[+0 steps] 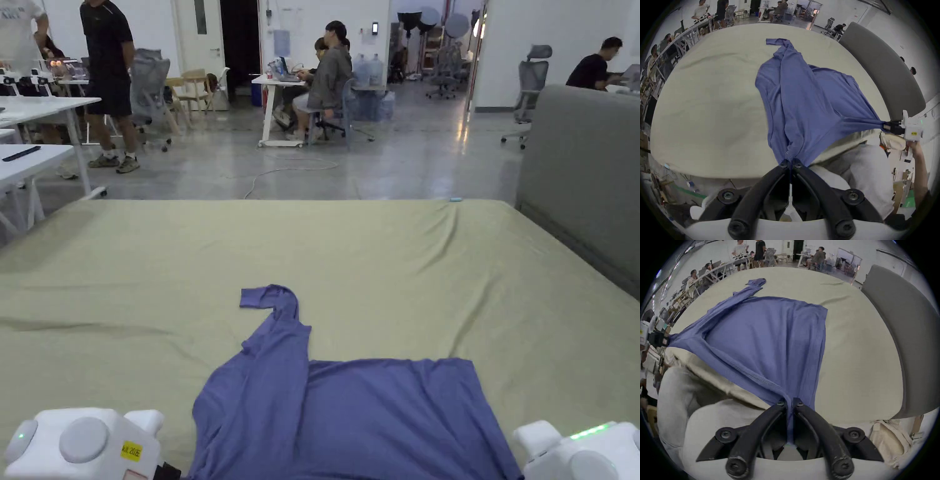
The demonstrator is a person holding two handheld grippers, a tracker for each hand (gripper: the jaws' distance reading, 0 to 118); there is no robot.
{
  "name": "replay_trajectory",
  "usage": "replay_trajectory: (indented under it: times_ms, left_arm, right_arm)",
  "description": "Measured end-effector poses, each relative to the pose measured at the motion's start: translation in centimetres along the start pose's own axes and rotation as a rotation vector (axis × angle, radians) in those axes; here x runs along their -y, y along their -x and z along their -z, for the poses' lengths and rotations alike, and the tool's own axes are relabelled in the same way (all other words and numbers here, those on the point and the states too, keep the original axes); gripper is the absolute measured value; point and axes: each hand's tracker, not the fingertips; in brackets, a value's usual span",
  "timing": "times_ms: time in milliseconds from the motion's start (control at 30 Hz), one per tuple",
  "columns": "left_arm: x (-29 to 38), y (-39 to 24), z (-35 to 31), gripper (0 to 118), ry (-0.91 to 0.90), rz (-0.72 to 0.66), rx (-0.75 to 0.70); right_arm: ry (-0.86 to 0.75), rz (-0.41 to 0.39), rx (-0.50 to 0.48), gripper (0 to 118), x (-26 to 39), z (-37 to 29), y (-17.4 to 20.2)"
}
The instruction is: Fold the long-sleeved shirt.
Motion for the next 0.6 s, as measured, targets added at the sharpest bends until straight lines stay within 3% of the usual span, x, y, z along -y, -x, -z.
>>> replay_trajectory:
  times_ms: [233, 500, 600]
  left_arm:
    - [2.7, 0.5, 4.9, 0, 0.051, -0.025, -0.044]
    - [3.2, 3.2, 9.2, 0, 0.059, -0.144, -0.021]
    - [2.3, 4.1, 8.8, 0, 0.097, -0.203, 0.017]
  right_arm:
    - [0.071, 0.02, -0.009, 2, 2.2, 4.5, 0.1]
    - [0.099, 0.085, -0.065, 2, 2.5, 7.1, -1.1]
    - [0.129, 0.108, -0.117, 11, 1.9, 7.3, -2.2]
